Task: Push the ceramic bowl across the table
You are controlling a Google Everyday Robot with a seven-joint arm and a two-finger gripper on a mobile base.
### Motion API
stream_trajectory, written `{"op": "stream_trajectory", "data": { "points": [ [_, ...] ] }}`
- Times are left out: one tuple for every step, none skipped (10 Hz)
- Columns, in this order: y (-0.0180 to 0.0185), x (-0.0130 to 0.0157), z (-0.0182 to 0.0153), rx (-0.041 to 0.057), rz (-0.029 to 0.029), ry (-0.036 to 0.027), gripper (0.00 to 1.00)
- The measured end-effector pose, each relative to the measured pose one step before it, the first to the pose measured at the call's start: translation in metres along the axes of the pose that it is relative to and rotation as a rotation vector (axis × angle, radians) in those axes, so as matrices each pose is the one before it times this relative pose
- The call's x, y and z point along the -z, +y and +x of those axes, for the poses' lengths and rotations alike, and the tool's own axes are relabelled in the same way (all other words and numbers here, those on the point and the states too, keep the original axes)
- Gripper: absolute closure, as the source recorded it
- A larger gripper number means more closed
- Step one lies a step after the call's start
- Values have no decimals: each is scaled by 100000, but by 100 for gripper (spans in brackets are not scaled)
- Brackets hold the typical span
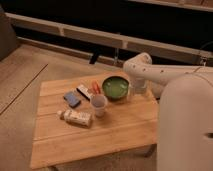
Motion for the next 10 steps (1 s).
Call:
{"op": "stream_trajectory", "data": {
  "points": [
    [-27, -564, -736, 2395, 512, 994, 35],
    [414, -580, -1148, 4060, -214, 819, 35],
    [985, -445, -1064, 4694, -949, 544, 35],
    [913, -345, -682, 3326, -1041, 654, 35],
    [1674, -618, -904, 4633, -2362, 1562, 35],
    [1432, -735, -433, 3008, -3110, 2581, 35],
    [979, -373, 5, 1635, -2152, 2033, 35],
    [973, -249, 304, 1356, -2046, 2424, 35],
    [521, 132, 643, 348, -900, 1990, 35],
    [-139, 465, 919, -1736, 90, 1224, 35]
  ]
}}
